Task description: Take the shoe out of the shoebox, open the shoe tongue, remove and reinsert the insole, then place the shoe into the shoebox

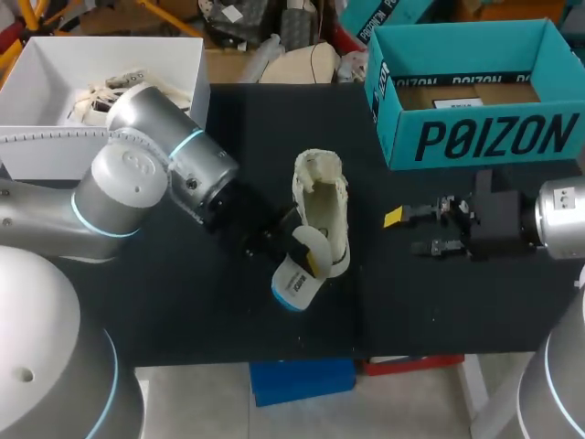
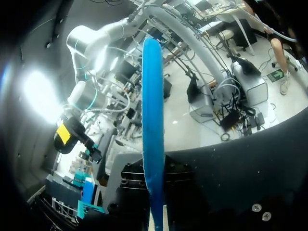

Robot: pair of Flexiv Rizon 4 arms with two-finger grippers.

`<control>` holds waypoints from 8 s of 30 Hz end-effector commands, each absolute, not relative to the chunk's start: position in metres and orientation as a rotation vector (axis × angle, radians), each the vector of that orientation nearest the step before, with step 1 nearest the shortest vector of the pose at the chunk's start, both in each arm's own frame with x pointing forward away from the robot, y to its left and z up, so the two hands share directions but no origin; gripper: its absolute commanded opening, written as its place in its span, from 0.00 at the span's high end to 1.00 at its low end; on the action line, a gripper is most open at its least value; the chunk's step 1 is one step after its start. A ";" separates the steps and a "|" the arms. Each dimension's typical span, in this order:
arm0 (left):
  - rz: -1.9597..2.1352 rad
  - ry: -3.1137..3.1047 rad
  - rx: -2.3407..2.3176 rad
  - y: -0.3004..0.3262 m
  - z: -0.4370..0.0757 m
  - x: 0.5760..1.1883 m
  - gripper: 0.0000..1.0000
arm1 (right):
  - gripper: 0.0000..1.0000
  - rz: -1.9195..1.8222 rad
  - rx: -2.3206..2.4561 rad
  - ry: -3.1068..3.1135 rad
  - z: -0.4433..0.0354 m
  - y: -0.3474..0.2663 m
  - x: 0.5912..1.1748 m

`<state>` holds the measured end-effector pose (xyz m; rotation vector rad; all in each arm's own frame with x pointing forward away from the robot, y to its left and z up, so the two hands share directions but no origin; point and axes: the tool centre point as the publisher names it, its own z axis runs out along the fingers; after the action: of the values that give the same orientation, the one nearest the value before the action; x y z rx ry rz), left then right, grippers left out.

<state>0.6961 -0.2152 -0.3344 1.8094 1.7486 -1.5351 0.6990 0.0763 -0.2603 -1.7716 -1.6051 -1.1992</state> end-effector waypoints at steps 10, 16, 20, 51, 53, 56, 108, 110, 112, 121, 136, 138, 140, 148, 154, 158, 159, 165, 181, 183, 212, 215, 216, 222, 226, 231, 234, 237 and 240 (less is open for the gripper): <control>-1.594 1.739 1.807 -0.241 -0.366 0.736 1.00 | 0.00 -1.196 -1.774 -1.606 -0.260 0.077 0.699; -1.620 1.722 1.771 -0.248 -0.374 0.756 1.00 | 0.00 -1.196 -1.774 -1.606 -0.260 0.077 0.699; -1.604 1.716 1.752 -0.250 -0.381 0.772 1.00 | 0.00 -1.196 -1.774 -1.606 -0.260 0.077 0.699; -1.517 1.664 1.728 -0.237 -0.339 0.753 0.31 | 0.00 -1.196 -1.774 -1.606 -0.260 0.077 0.699; -1.520 1.670 1.743 -0.235 -0.336 0.748 0.41 | 0.00 -1.196 -1.774 -1.606 -0.260 0.077 0.699; -1.488 1.721 1.765 -0.230 -0.333 0.744 0.55 | 0.00 -1.196 -1.774 -1.606 -0.260 0.077 0.699; -1.509 1.642 1.574 -0.237 -0.336 0.780 0.00 | 0.00 -1.196 -1.774 -1.606 -0.260 0.077 0.699; -1.502 1.648 1.585 -0.237 -0.336 0.778 0.11 | 0.00 -1.196 -1.774 -1.606 -0.260 0.077 0.699; -1.489 1.668 1.603 -0.237 -0.339 0.777 0.55 | 0.00 -1.196 -1.774 -1.606 -0.260 0.077 0.699; -1.405 1.781 1.697 -0.230 -0.355 0.781 1.00 | 0.00 -1.196 -1.774 -1.606 -0.260 0.077 0.699; -1.300 1.874 1.752 -0.237 -0.369 0.799 1.00 | 0.00 -1.196 -1.774 -1.606 -0.260 0.077 0.699; -1.265 1.885 1.735 -0.237 -0.372 0.804 1.00 | 0.00 -1.196 -1.774 -1.606 -0.260 0.077 0.699; -1.214 1.892 1.726 -0.236 -0.374 0.808 1.00 | 0.00 -1.196 -1.774 -1.606 -0.260 0.077 0.699; -1.140 1.924 1.730 -0.235 -0.379 0.811 1.00 | 0.00 -1.196 -1.774 -1.606 -0.260 0.077 0.699; -1.084 1.942 1.826 -0.234 -0.385 0.806 1.00 | 0.00 -1.196 -1.774 -1.606 -0.260 0.077 0.699; -1.012 1.945 1.884 -0.236 -0.386 0.805 0.96 | 0.00 -1.196 -1.774 -1.606 -0.260 0.077 0.699; -1.001 1.943 1.895 -0.236 -0.386 0.805 0.75 | 0.00 -1.196 -1.774 -1.606 -0.260 0.077 0.699; -0.993 1.894 1.895 -0.236 -0.358 0.801 0.00 | 0.00 -1.196 -1.774 -1.606 -0.260 0.077 0.699; -0.556 1.885 2.111 -0.244 -0.303 0.806 1.00 | 0.00 -1.196 -1.774 -1.606 -0.260 0.077 0.699; -0.451 1.874 2.152 -0.245 -0.304 0.804 1.00 | 0.00 -1.196 -1.774 -1.606 -0.260 0.077 0.699; -0.343 1.975 2.382 -0.249 -0.418 0.797 1.00 | 0.00 -1.196 -1.774 -1.606 -0.260 0.077 0.699; -0.346 1.981 2.401 -0.251 -0.428 0.795 1.00 | 0.00 -1.196 -1.774 -1.606 -0.260 0.077 0.699; -0.346 1.982 2.405 -0.251 -0.430 0.795 1.00 | 0.00 -1.196 -1.774 -1.606 -0.260 0.077 0.699; -0.368 1.970 2.386 -0.250 -0.418 0.797 1.00 | 0.00 -1.196 -1.774 -1.606 -0.260 0.077 0.699; -0.368 1.964 2.335 -0.242 -0.397 0.804 1.00 | 0.00 -1.196 -1.774 -1.606 -0.260 0.077 0.699; -0.397 2.000 2.184 -0.230 -0.355 0.821 1.00 | 0.00 -1.196 -1.774 -1.606 -0.260 0.077 0.699; -0.574 2.084 1.975 -0.224 -0.329 0.833 1.00 | 0.00 -1.196 -1.774 -1.606 -0.260 0.077 0.699; -0.693 2.136 1.791 -0.219 -0.304 0.846 1.00 | 0.00 -1.196 -1.774 -1.606 -0.260 0.077 0.699; -0.759 2.158 1.631 -0.213 -0.284 0.864 1.00 | 0.00 -1.196 -1.774 -1.606 -0.260 0.077 0.699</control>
<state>0.8551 -0.2386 -0.3141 1.9133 2.1376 -0.5875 0.6987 0.0765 -0.2601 -1.7723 -1.6050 -1.1997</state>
